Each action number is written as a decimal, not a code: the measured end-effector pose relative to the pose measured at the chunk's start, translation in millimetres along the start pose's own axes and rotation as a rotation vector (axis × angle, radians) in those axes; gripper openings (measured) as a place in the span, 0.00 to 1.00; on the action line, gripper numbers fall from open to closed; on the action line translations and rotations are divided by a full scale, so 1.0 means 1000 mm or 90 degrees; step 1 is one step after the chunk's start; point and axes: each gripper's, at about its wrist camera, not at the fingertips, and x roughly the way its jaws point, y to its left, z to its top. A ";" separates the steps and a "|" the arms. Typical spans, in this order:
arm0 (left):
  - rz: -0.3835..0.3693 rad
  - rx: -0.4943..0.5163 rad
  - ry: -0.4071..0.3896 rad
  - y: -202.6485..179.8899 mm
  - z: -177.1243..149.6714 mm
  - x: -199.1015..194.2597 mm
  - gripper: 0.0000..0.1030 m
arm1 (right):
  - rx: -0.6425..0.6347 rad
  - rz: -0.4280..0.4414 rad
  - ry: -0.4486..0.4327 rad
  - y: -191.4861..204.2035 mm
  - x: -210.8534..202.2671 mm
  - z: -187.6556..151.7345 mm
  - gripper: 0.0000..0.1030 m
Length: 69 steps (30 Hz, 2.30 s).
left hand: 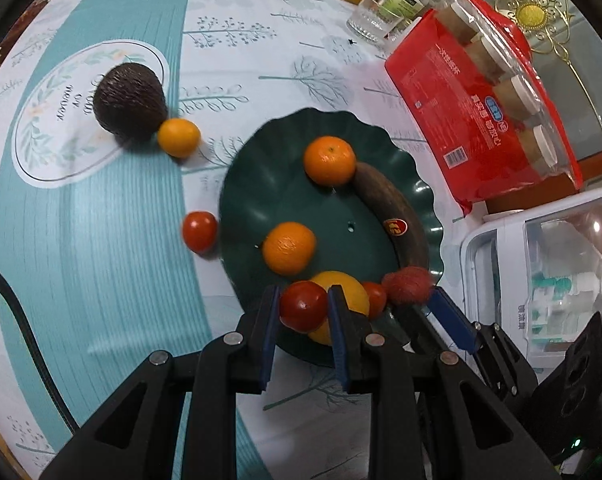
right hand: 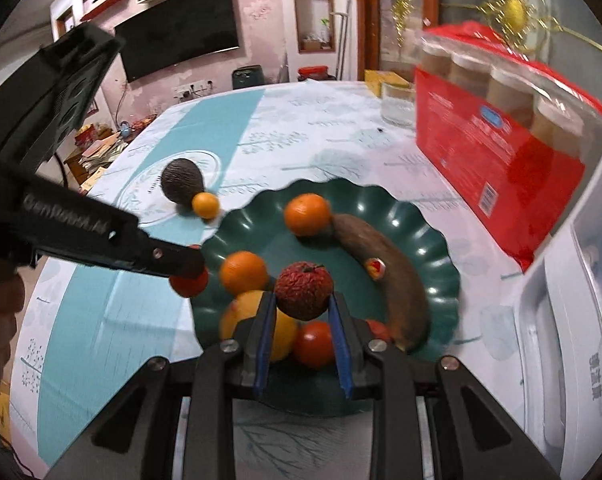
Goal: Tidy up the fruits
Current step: 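Carry tomato and lychee onto the green plate and open both tools, then reach the left tool to the avocado while the right tool reaches a tomato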
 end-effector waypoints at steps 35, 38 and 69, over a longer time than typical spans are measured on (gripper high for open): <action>0.068 -0.046 -0.067 0.074 -0.088 -0.080 0.70 | 0.208 0.066 0.127 0.008 -0.033 -0.037 0.27; 0.076 -0.040 -0.080 0.088 -0.096 -0.099 0.71 | 0.224 0.067 0.144 0.021 -0.038 -0.040 0.28; 0.178 0.058 -0.171 0.125 0.034 -0.181 0.83 | 0.534 0.085 0.301 0.072 0.044 0.034 0.58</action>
